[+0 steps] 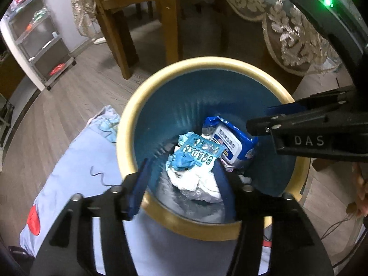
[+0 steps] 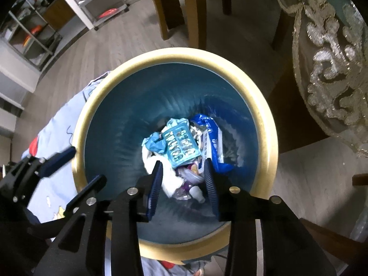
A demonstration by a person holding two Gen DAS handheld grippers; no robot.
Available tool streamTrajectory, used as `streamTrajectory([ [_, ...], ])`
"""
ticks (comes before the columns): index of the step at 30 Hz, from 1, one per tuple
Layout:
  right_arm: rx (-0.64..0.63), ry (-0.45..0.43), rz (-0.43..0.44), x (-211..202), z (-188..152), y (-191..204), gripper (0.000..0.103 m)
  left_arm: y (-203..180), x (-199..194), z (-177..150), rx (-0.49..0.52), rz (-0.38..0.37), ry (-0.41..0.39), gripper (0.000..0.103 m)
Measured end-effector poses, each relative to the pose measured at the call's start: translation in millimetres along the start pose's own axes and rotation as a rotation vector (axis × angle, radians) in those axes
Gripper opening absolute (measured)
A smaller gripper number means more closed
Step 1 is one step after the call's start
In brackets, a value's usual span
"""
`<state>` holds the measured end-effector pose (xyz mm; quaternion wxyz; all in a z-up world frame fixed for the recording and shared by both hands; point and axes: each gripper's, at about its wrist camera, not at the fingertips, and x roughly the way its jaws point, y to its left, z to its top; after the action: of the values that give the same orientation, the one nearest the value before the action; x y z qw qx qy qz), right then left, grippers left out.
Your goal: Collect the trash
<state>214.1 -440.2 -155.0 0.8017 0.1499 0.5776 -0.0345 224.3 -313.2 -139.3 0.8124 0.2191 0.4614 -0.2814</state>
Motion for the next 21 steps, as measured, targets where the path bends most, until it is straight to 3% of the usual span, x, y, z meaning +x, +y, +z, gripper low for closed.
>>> streamTrajectory([
  [5, -0.015, -0.033, -0.005, -18.6, -1.6, -6.4, 0.057, 6.4, -30.1, -9.2, -0.030, -0.003, -0.045, 0.063],
  [9, -0.011, -0.058, -0.002, -40.4, -10.0, -12.0, 0.077, 5.0, -60.2, -21.8, -0.052, -0.023, -0.091, 0.080],
  [13, 0.000, -0.104, 0.023, -70.3, -21.4, -7.9, 0.085, 5.7, -87.3, -33.8, -0.067, -0.030, -0.124, 0.093],
  [17, 0.020, -0.171, 0.021, -103.9, -42.7, -0.8, 0.093, 9.9, -119.3, -48.4, -0.107, -0.001, -0.159, 0.097],
  [21, 0.004, -0.254, 0.005, -134.6, -71.0, 12.2, 0.096, 7.5, -153.2, -63.4, -0.095, 0.093, -0.201, 0.097],
])
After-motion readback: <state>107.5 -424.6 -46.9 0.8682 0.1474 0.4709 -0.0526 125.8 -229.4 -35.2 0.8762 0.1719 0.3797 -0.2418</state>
